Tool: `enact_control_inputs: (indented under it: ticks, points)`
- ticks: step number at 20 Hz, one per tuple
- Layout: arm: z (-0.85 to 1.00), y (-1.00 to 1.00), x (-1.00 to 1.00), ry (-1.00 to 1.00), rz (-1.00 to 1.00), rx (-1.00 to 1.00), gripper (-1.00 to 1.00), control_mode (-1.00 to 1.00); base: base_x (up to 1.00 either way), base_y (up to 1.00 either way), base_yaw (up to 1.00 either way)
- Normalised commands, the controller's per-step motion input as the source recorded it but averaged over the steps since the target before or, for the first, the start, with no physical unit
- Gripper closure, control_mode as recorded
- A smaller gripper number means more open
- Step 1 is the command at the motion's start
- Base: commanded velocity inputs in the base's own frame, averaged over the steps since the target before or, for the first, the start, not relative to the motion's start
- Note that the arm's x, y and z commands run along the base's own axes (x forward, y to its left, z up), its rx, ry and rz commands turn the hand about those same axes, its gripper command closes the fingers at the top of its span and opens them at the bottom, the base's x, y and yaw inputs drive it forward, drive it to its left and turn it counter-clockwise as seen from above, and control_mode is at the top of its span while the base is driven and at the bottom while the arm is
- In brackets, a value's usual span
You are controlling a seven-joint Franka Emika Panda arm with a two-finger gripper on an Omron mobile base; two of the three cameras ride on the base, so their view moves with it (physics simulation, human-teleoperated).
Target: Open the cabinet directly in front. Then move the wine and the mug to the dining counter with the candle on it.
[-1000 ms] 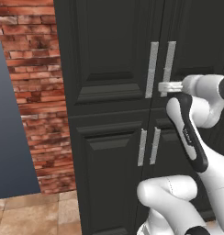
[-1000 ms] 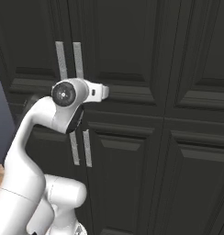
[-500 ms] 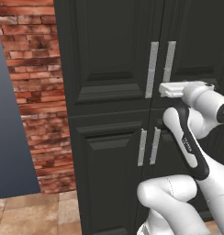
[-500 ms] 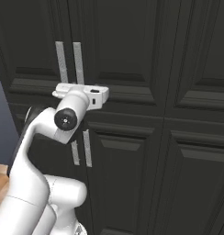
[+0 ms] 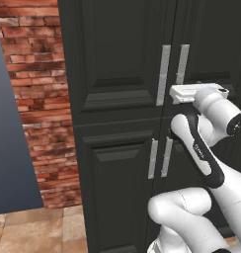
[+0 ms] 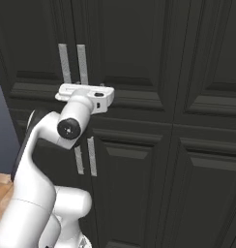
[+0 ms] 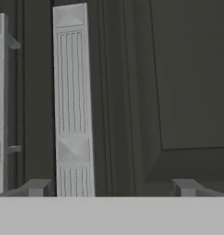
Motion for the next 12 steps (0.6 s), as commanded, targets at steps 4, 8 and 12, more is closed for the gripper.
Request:
enact_control_inputs:
  ticks: [4, 8, 12]
  points:
    - [0.13, 0.00, 0.07, 0.00, 0.00, 0.00, -1.00, -1.00, 0.00, 0.00, 0.00]
    - [0.10, 0.00, 0.13, 0.00, 0.00, 0.00, -1.00, -1.00, 0.00, 0.00, 0.00]
    - [0.01, 0.00, 0.20, 0.00, 0.00, 0.00, -1.00, -1.00, 0.00, 0.00, 0.00]
